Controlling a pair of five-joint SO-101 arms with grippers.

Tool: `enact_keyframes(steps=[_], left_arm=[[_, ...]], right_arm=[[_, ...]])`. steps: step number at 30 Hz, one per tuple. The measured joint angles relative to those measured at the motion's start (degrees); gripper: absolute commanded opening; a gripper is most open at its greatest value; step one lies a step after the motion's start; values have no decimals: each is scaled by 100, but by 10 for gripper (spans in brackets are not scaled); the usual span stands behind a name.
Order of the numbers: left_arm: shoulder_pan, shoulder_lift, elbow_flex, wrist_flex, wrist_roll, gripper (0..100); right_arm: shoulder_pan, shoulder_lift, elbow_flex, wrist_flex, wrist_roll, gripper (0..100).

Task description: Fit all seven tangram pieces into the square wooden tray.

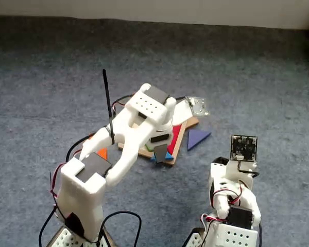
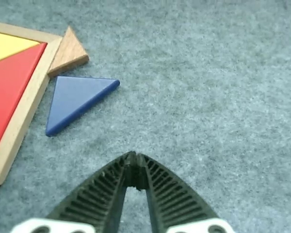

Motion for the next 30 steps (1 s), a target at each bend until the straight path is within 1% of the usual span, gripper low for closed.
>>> enact_keyframes(steps=[3,9,17,30], left_arm=[[-79,167,-9,-18,0,298],[-246,308,-88,-387,0,298],[-334,360,-448,-413,0,298],[-316,360,-387,-413,62,298]], right_arm=[[0,0,0,0,0,6],[0,0,0,0,0,6],[0,0,0,0,0,6],[0,0,0,-9,0,6]])
